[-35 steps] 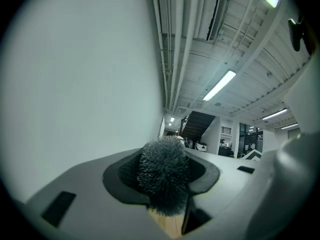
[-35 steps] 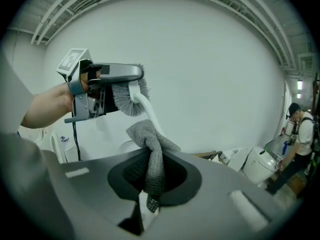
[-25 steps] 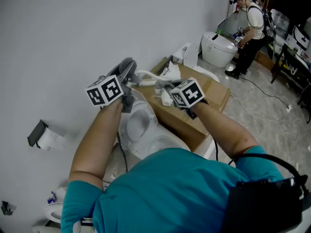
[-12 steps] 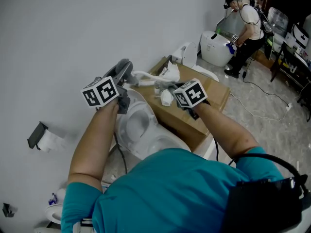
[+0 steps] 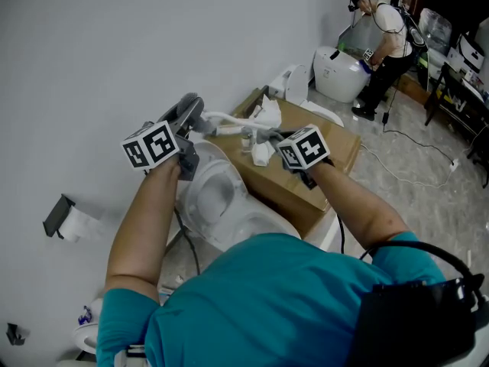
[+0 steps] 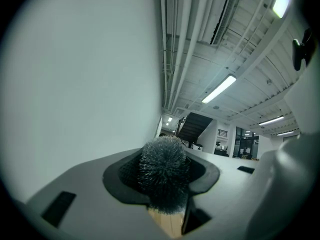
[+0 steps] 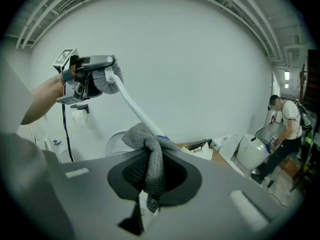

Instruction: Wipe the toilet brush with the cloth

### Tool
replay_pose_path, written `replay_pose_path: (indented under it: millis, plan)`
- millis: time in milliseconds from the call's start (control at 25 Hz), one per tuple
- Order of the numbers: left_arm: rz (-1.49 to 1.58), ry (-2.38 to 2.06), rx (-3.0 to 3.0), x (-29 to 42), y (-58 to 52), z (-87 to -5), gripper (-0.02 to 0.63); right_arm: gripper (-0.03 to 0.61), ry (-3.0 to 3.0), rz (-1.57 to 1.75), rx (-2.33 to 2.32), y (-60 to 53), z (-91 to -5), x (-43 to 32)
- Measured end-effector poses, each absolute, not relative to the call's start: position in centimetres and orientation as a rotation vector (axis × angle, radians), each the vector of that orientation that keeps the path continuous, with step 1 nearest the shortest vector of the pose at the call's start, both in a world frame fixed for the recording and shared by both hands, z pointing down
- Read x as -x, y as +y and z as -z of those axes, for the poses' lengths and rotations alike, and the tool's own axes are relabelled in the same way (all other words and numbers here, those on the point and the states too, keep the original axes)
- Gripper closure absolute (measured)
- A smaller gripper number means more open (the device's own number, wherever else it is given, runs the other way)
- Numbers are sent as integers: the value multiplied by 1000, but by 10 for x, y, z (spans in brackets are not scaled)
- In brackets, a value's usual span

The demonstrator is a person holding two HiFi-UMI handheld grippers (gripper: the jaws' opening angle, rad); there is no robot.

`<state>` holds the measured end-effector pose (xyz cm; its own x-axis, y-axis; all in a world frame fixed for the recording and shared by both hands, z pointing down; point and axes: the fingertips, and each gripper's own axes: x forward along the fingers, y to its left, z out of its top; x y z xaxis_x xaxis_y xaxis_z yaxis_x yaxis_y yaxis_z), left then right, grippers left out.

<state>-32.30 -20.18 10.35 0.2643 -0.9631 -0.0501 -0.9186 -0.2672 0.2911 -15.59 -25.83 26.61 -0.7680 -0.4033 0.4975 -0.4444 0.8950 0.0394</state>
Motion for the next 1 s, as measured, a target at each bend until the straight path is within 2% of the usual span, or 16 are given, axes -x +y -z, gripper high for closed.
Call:
replay_pose_path:
  millis: [1000]
  plan:
    - [352, -1675, -2308, 341, -195, -107, 439, 560, -2463, -139, -705, -292, -297, 102]
